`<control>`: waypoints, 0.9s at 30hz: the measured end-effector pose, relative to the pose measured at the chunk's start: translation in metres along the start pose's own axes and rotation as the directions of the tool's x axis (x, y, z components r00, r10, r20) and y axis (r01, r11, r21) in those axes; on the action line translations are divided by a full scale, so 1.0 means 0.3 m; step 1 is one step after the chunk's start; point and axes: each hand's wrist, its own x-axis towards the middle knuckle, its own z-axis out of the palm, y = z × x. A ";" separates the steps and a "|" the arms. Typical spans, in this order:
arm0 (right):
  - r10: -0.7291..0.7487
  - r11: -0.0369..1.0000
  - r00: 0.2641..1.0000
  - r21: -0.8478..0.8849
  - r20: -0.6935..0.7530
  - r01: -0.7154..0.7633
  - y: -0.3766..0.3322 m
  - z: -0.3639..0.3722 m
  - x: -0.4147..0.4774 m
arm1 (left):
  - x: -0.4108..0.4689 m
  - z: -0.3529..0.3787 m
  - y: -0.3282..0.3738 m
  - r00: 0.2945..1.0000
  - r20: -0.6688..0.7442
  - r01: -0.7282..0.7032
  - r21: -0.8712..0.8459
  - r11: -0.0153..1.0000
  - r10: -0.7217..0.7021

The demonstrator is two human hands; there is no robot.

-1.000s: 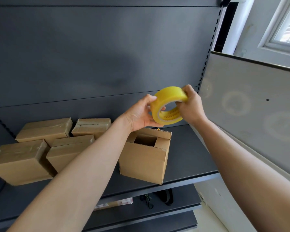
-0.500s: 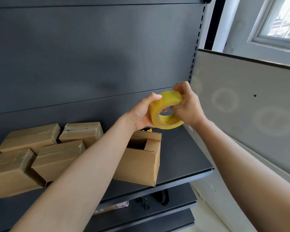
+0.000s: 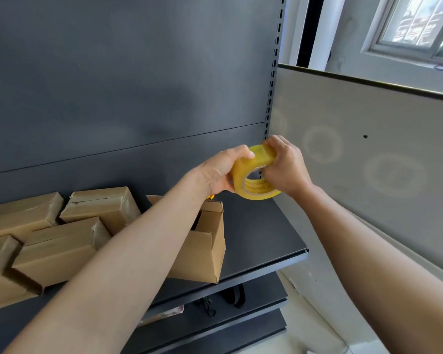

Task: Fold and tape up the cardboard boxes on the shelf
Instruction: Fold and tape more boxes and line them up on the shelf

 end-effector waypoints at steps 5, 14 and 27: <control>0.006 1.000 1.000 0.021 -0.021 -0.005 0.063 -0.013 0.002 | 0.038 -0.004 -0.023 0.998 0.064 -0.022 -0.020 1.000 0.023; -0.047 0.999 0.997 -0.005 0.055 0.047 0.121 -0.037 0.009 | 0.103 0.040 -0.029 1.000 0.008 -0.011 0.035 0.999 0.011; 0.014 0.997 0.997 0.075 0.079 -0.020 0.188 -0.048 0.009 | 0.153 0.092 -0.050 0.999 0.039 0.018 -0.092 0.996 -0.015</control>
